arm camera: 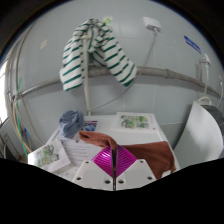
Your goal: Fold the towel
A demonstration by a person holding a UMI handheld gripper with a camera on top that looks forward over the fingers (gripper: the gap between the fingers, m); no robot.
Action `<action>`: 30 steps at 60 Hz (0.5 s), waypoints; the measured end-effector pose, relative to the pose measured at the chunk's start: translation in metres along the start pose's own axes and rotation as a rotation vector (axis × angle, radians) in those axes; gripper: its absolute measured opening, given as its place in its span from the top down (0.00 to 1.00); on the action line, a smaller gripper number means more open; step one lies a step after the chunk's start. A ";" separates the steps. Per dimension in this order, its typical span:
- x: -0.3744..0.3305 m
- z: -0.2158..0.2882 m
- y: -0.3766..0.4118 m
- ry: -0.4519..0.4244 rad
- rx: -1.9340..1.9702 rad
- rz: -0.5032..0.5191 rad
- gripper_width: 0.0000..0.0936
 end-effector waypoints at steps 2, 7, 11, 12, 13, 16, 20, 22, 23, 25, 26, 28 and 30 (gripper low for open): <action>-0.003 0.004 -0.020 -0.005 0.028 -0.024 0.98; -0.001 -0.002 -0.066 0.016 0.079 -0.078 0.98; 0.004 -0.014 -0.097 0.055 0.102 -0.129 0.97; 0.006 -0.017 -0.103 0.062 0.106 -0.141 0.97; 0.007 -0.020 -0.110 0.070 0.108 -0.152 0.97; 0.014 -0.031 -0.128 0.093 0.103 -0.186 0.97; 0.023 -0.045 -0.147 0.137 0.101 -0.227 0.96; 0.026 -0.049 -0.151 0.148 0.105 -0.232 0.96; 0.027 -0.051 -0.152 0.150 0.106 -0.230 0.95; 0.028 -0.053 -0.153 0.148 0.109 -0.228 0.91; 0.028 -0.054 -0.154 0.146 0.110 -0.232 0.89; 0.027 -0.056 -0.155 0.142 0.106 -0.244 0.84; 0.024 -0.056 -0.157 0.139 0.102 -0.263 0.76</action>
Point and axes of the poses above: the point between the fingertips, and its own axes, seen from behind it with the camera up: y to the left, z up, x forward, the way the camera looks, the point moved 9 cm from there along -x, backward, against the way the camera looks, and after that the axes turned 5 degrees about y, right-handed, at the moved point
